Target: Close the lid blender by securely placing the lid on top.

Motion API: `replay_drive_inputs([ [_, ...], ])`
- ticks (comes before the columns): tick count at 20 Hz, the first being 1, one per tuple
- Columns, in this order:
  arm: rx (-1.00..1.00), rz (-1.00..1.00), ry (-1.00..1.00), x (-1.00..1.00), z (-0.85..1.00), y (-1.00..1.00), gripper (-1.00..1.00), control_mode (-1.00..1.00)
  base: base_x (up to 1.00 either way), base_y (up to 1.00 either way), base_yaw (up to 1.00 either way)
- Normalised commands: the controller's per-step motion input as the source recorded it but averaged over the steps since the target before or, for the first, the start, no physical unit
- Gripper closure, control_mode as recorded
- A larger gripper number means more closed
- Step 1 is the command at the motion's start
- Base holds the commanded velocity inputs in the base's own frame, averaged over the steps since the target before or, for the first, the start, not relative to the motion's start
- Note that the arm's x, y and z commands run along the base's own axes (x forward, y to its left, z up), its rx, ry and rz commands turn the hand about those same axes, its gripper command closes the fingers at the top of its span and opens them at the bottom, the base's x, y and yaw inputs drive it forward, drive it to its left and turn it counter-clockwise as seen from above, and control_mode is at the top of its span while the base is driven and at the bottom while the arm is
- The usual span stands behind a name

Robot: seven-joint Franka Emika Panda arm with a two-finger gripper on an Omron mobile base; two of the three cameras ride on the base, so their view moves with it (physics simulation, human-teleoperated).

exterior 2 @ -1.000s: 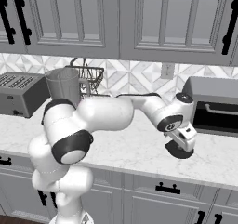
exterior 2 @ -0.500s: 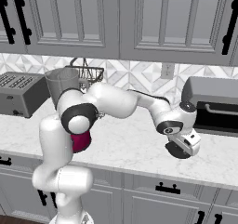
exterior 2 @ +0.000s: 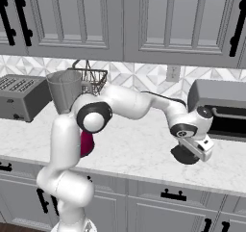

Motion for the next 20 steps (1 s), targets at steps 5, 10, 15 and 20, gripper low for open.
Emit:
replay_drive_inputs([
  [5, -0.03, 0.0, 0.0, 0.15, -0.3, 0.21, -1.0, -1.0, 0.0, 0.0, 0.0],
  [10, -0.11, 0.0, 0.0, 0.11, -0.32, 0.23, -1.0, -1.0, 0.0, 0.0, 0.0],
  [15, -0.06, 0.0, 0.01, 0.31, -0.11, 0.04, -1.0, -1.0, 0.0, 0.0, 0.0],
  [20, 0.0, 0.0, 0.01, 0.45, -0.15, -0.03, -1.0, -1.0, 0.0, 0.0, 0.0],
])
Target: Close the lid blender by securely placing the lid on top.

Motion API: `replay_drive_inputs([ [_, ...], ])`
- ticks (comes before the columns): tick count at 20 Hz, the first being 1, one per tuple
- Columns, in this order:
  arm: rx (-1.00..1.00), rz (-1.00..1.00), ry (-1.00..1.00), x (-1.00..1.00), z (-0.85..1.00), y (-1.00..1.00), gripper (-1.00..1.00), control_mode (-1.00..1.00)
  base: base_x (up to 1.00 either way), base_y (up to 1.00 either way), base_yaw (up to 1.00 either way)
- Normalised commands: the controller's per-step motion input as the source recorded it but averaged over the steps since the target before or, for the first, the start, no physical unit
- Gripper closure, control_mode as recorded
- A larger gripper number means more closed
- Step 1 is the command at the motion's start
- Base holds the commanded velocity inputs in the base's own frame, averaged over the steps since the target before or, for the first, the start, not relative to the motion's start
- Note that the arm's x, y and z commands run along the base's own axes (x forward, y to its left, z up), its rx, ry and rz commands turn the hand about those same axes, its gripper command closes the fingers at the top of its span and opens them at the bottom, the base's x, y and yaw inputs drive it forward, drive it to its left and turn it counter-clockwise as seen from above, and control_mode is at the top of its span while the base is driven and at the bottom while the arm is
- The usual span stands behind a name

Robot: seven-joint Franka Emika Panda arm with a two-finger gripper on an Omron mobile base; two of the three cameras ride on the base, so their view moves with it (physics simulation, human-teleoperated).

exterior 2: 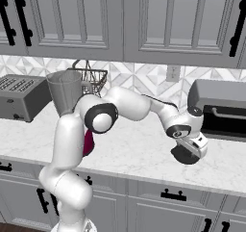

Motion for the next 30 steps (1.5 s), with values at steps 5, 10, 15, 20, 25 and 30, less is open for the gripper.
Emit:
replay_drive_inputs([
  [5, 0.0, 0.01, 0.0, 0.25, -0.37, -0.03, -1.0, -1.0, 0.0, 0.0, 0.0],
  [10, -0.02, 0.01, 0.0, -0.02, -0.76, 0.23, -1.0, -1.0, 0.0, 0.0, 0.0],
  [15, -0.04, 0.0, 0.0, -0.13, -0.94, 0.44, 1.0, -1.0, 0.0, 0.0, 0.0],
  [20, -0.01, 0.01, -0.03, -0.38, -0.89, 0.47, 1.0, -1.0, 0.0, 0.0, 0.0],
  [25, 0.0, 0.01, -0.01, -0.49, -0.6, 0.32, 1.0, -1.0, 0.0, 0.0, 0.0],
  [30, 0.0, 0.0, 0.0, -0.55, -0.37, 0.59, 1.0, -1.0, 0.0, 0.0, 0.0],
])
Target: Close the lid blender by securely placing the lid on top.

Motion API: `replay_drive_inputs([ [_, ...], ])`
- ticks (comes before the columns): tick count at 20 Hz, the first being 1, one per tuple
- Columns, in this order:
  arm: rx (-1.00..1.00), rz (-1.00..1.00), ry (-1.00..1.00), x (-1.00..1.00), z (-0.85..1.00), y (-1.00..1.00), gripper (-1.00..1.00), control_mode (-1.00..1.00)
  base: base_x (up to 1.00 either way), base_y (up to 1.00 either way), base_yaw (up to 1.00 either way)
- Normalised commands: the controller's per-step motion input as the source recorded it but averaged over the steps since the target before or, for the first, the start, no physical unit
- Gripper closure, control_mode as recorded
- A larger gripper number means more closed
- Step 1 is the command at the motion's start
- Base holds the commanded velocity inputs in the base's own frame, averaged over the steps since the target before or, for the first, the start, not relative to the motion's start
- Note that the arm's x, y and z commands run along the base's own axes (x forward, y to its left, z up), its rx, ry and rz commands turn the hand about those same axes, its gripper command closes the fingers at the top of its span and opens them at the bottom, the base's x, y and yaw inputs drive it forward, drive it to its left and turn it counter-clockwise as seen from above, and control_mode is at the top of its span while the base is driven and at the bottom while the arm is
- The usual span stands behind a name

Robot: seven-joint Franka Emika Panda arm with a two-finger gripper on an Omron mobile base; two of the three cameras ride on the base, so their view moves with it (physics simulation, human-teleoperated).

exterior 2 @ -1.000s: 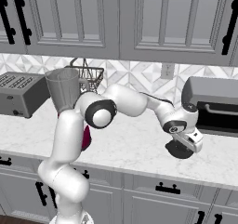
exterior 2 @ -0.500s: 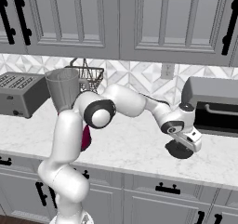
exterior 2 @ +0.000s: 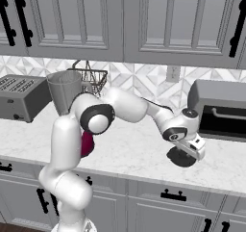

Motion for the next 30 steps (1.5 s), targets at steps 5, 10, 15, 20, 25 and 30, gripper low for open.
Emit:
replay_drive_inputs([
  [5, 0.0, 0.0, 0.01, -0.3, -0.09, 0.52, 1.0, -1.0, 0.0, 0.0, 0.0],
  [10, 0.02, 0.0, -0.07, -0.14, 0.73, 0.02, 1.0, -1.0, 0.0, 0.0, 0.0],
  [15, 0.05, 0.0, -0.08, -0.33, 1.0, 0.0, 1.0, -1.0, 0.0, 0.0, 0.0],
  [20, 0.04, -0.02, -0.05, -0.4, 0.33, 0.06, 1.0, -1.0, 0.0, 0.0, 0.0],
  [25, 0.05, -0.04, -0.1, -0.45, 0.4, -0.01, 1.0, -1.0, 0.0, 0.0, 0.0],
  [30, 0.0, -0.07, -0.17, -0.44, 0.93, 0.3, 1.0, -1.0, 0.0, 0.0, 0.0],
])
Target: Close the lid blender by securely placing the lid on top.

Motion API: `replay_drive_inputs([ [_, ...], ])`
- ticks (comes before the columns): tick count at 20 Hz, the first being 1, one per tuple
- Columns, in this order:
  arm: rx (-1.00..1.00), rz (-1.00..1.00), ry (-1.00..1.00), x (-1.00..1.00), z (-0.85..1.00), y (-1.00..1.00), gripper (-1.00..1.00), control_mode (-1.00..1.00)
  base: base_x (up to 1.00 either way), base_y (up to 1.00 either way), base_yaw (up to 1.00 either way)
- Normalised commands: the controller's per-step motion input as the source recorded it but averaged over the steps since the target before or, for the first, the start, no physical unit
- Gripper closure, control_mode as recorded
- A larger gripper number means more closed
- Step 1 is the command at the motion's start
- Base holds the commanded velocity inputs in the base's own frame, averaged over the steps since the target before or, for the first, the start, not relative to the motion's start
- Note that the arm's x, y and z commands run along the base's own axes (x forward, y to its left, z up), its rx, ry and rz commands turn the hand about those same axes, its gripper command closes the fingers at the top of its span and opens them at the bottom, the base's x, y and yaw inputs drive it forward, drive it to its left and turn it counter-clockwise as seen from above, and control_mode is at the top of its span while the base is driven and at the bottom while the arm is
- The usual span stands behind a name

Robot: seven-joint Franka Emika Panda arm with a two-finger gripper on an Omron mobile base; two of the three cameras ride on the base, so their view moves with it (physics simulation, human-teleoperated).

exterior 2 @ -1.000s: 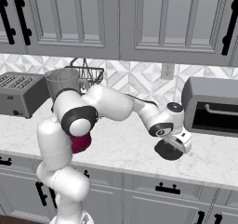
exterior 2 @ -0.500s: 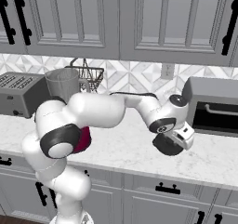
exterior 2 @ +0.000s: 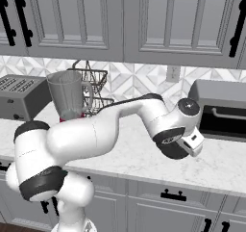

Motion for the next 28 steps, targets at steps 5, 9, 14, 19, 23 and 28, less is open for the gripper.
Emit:
replay_drive_inputs([
  [5, 0.0, -0.04, -0.16, -0.32, 0.95, 0.71, 1.0, -1.0, 0.0, 0.0, 0.0],
  [9, 0.0, -0.01, -0.09, -0.26, 0.85, 0.92, 1.0, -1.0, 0.0, 0.0, 0.0],
  [14, 0.0, 0.0, -0.02, -0.22, 0.89, 0.84, 1.0, -1.0, 0.0, 0.0, 0.0],
  [19, 0.0, 0.0, -0.01, -0.15, 0.86, 0.78, 1.0, -1.0, 0.0, 0.0, 0.0],
  [23, 0.01, 0.0, -0.02, -0.32, 0.74, 0.61, 1.0, -1.0, 0.0, 0.0, 0.0],
  [28, 0.04, 0.0, -0.01, -0.43, 0.54, 0.59, 1.0, -1.0, 0.0, 0.0, 0.0],
])
